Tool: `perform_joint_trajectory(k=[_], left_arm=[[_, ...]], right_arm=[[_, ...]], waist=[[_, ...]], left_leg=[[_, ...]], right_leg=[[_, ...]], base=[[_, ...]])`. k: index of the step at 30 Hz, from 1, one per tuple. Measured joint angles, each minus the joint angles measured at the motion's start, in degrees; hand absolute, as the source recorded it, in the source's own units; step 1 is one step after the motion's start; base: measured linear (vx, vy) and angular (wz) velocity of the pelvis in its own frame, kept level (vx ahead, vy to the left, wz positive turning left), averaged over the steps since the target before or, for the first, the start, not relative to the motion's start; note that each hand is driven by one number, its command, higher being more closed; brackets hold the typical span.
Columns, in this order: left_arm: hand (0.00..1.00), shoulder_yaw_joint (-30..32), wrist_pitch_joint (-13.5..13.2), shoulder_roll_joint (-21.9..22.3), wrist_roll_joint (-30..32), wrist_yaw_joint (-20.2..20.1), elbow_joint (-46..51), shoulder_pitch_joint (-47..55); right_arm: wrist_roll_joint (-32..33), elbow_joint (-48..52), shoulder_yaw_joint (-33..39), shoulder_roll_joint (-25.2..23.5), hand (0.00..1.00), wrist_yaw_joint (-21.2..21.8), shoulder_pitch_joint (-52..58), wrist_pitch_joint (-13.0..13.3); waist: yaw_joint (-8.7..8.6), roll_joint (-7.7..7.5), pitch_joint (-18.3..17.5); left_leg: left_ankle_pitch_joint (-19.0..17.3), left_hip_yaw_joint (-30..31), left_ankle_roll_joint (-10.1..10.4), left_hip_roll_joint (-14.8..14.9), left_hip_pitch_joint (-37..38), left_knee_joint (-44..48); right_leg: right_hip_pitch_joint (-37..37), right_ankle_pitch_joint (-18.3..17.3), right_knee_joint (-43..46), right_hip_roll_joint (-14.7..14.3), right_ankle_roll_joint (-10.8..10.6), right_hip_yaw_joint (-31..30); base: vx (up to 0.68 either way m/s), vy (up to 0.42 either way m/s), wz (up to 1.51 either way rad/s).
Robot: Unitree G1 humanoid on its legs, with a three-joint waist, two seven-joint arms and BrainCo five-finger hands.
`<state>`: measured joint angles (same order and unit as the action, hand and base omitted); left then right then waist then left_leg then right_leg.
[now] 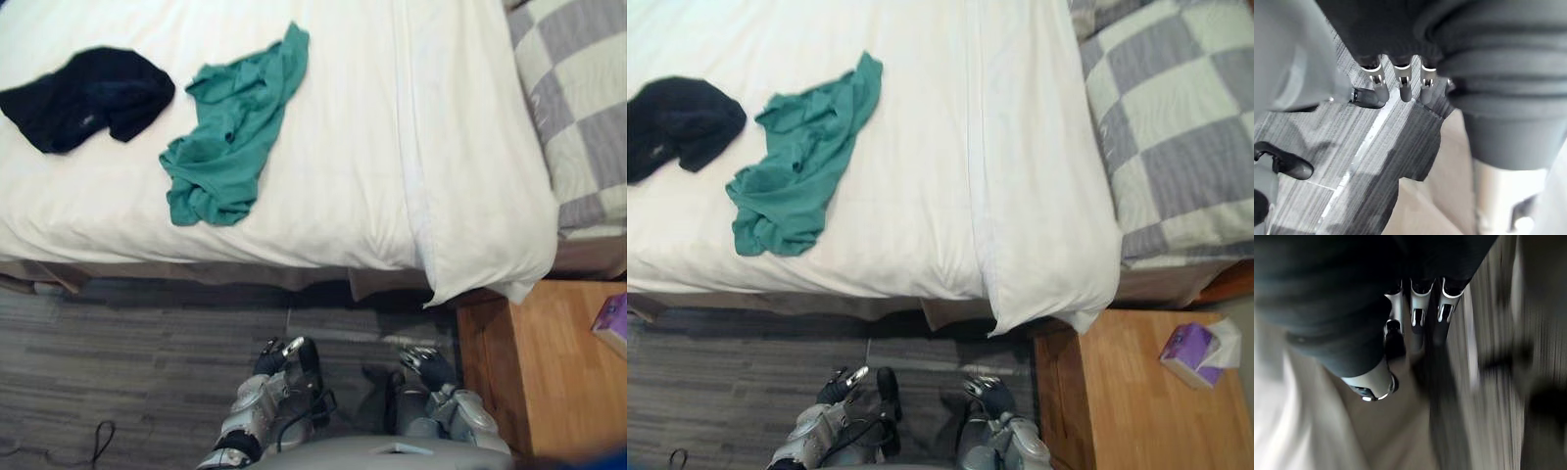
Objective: Tidy the bed and pick cloth on bed and put in laundry
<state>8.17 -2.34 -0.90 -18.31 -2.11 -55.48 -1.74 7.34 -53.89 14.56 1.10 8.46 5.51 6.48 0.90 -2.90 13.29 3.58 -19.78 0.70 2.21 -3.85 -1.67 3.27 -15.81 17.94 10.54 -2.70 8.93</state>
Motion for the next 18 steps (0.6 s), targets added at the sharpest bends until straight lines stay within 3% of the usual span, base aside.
perform_joint_trajectory(k=[1, 2, 4, 6, 9, 10, 11, 12, 13, 14, 15, 16, 17, 18], left_arm=[[0.0, 1.1, 0.3, 0.0, 1.9, 1.0, 0.2, 0.0], [0.0, 1.1, 0.5, 0.3, 3.0, 3.3, 0.2, -0.1], [0.0, 1.5, 1.3, 0.6, 3.4, 6.9, 0.0, -0.1], [0.0, 3.4, 1.5, 0.6, 4.1, 9.2, 0.0, 0.5], [0.0, 5.6, -0.8, 0.1, 5.5, 12.5, 0.0, 2.1], [0.0, 6.7, -2.5, 0.1, 5.7, 14.1, 0.0, 3.1], [0.0, 8.0, -3.8, 0.1, 5.7, 14.6, -0.1, 4.1], [0.0, 8.3, -4.7, 0.1, 5.5, 14.6, -0.1, 5.3], [0.0, 8.3, -6.5, 0.2, 5.4, 13.9, 0.1, 6.7], [0.0, 8.3, -7.3, 0.3, 5.3, 13.5, 0.4, 6.8], [0.0, 8.1, -9.1, 0.4, 5.1, 11.8, 1.3, 7.7], [0.0, 8.0, -10.0, 0.6, 4.2, 10.3, 1.7, 8.1], [0.0, 8.1, -11.0, 1.2, 3.1, 8.4, 1.8, 8.5], [0.0, 8.3, -11.8, 0.1, 2.9, 7.2, 2.0, 8.0]], right_arm=[[-1.0, -0.6, 2.6, 0.3, 0.0, -1.6, 0.7, -2.4], [-1.4, -1.2, 4.3, 0.9, 0.0, -1.9, 1.9, -4.1], [-1.9, -1.7, 6.1, 1.1, 0.0, -2.0, 4.4, -6.1], [-1.6, -1.6, 8.2, 0.6, 0.0, -1.9, 6.2, -6.6], [-1.0, -1.7, 9.9, 0.1, 0.0, -1.6, 6.0, -6.9], [-1.5, -1.9, 11.1, -0.5, 0.0, -1.3, 6.2, -6.6], [-2.1, -2.2, 12.2, -0.4, 0.0, -1.3, 6.3, -6.4], [-2.3, -2.1, 12.3, -0.2, 0.0, -1.3, 6.7, -6.2], [-3.2, -2.1, 12.2, 0.3, 0.0, -1.3, 7.2, -5.8], [-3.2, -2.1, 12.1, 0.4, 0.0, -1.4, 7.4, -5.6], [-3.2, -2.2, 12.5, 0.7, 0.0, -1.8, 7.5, -4.9], [-3.2, -2.2, 13.2, 1.2, 0.0, -2.1, 7.5, -4.8], [-3.1, -2.3, 14.5, 1.9, 0.0, -2.9, 7.4, -4.9], [-3.1, -2.7, 16.0, 1.1, 0.0, -3.6, 6.6, -4.8]], waist=[[-0.06, -0.1, -0.1], [-0.59, 0.92, -0.6], [-1.96, 2.33, -0.8], [-1.81, 2.23, -0.9], [-1.56, 1.8, -1.1], [-2.01, 0.42, -1.2], [-1.95, 0.81, -1.5], [-2.13, 0.88, -1.7], [-2.36, 1.02, -1.8], [-2.62, 1.08, -1.9], [-3.25, 1.22, -2.0], [-3.28, 1.84, -2.3], [-3.11, 2.31, -2.6], [-3.13, 0.36, -2.3]], left_leg=[[-3.9, 0.0, -0.2, 0.9, -2.3, 7.4], [-8.0, -0.8, -0.5, 2.9, -5.9, 16.2], [-11.2, -3.5, -1.2, 6.0, -9.2, 25.2], [-12.5, -3.3, -1.5, 6.2, -8.7, 27.0], [-12.6, -3.2, -1.3, 4.3, -6.4, 24.6], [-14.5, -3.7, -0.8, 3.5, -5.8, 26.6], [-17.3, -3.6, -0.8, 6.7, -5.8, 32.7], [-17.8, -3.2, -0.1, 8.7, -5.3, 34.2], [-18.0, -2.5, 1.0, 13.1, -4.0, 34.2], [-17.8, -1.7, 1.5, 14.6, -3.9, 33.6], [-16.5, 0.8, 3.5, 18.8, -4.1, 30.1], [-14.0, 2.7, 4.4, 21.5, -3.8, 24.9], [-9.0, 3.0, 6.3, 22.9, -2.0, 20.1], [-6.4, 0.9, 13.6, 20.5, -1.5, 22.1]], right_leg=[[-1.1, -0.2, 0.1, 0.5, -0.2, 0.3], [-2.1, -0.3, 0.3, 0.4, -0.4, 1.3], [-3.7, -1.1, 1.5, 0.2, -1.5, 4.1], [-4.8, -1.9, 3.4, 1.1, -2.3, 5.7], [-5.4, -2.1, 4.3, 3.5, -2.5, 6.8], [-5.5, -2.5, 4.3, 6.0, -2.1, 7.0], [-5.7, -2.4, 4.8, 7.5, -2.1, 6.8], [-5.8, -2.4, 5.2, 8.4, -2.2, 6.5], [-5.6, -2.5, 6.0, 10.2, -3.2, 5.9], [-5.4, -2.6, 6.4, 10.8, -3.9, 5.9], [-4.2, -3.1, 8.3, 12.9, -6.0, 5.5], [-2.7, -2.9, 9.8, 14.5, -7.8, 5.1], [-2.1, -1.8, 10.1, 16.2, -10.2, 4.3], [-2.9, 0.2, 8.7, 19.8, -11.4, 3.2]], base=[[0.08, -0.002, 0.06], [0.09, 0.02, 0.15], [0.1, 0.082, 0.41], [0.03, 0.06, 0.26], [-0.02, 0.03, -0.02], [-0.01, 0.078, -0.12], [-0.01, 0.107, -0.13], [0.0, 0.157, -0.09], [-0.02, 0.186, 0.04], [-0.01, 0.414, 0.27], [0.02, 0.536, 0.4], [0.04, 0.582, 0.43], [0.08, 0.707, 0.24], [0.07, 0.621, 0.08]])
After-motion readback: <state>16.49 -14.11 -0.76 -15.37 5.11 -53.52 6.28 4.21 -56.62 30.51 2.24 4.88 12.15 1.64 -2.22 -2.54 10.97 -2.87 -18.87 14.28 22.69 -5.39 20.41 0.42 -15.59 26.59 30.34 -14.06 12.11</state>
